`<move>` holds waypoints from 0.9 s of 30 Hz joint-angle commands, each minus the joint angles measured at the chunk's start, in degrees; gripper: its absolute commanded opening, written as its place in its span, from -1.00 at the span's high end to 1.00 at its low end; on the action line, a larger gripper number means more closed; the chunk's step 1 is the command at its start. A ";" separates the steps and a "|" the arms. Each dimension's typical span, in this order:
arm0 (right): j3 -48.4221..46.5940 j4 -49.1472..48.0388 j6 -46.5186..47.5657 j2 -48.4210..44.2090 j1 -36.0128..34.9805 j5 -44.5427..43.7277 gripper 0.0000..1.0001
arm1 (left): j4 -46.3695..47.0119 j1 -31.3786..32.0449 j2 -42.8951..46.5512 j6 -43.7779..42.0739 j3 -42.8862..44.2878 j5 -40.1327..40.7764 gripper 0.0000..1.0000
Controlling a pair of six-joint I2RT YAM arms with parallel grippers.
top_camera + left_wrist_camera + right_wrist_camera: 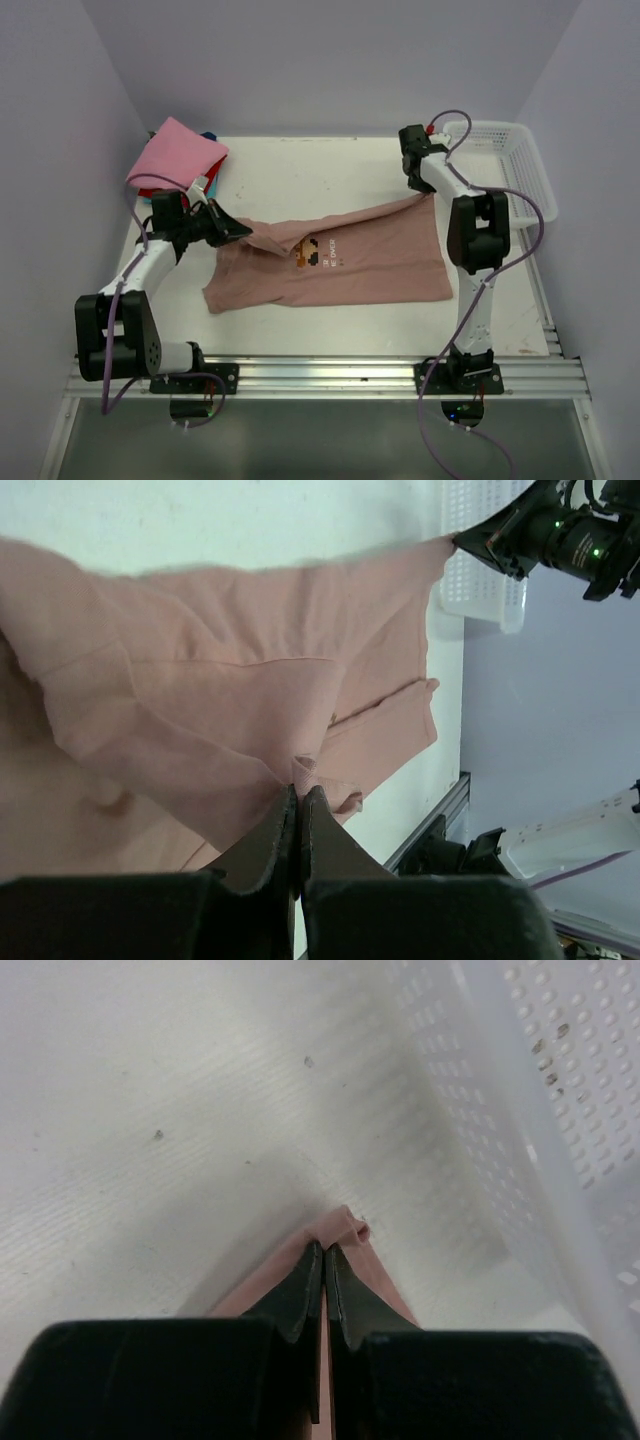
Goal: Fold and stack the t-shirts
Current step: Fold the tshirt
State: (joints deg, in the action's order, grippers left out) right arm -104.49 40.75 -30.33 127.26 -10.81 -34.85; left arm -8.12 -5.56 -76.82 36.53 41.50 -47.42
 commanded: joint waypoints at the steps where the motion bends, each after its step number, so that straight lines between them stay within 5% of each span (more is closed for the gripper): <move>1: 0.07 -2.87 1.94 -8.08 0.61 -2.77 1.00 | -0.05 -0.68 -1.14 -0.76 6.05 -0.39 1.00; 27: 23.09 -2.34 -1.58 -22.84 -0.79 2.60 1.00 | -4.09 -1.03 0.26 -2.17 4.30 -0.31 1.00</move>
State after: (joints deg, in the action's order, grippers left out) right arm -83.09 38.83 -30.02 108.88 -10.96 -31.99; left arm -10.44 -6.00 -78.11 36.23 46.11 -47.31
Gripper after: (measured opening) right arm 0.012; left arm 0.019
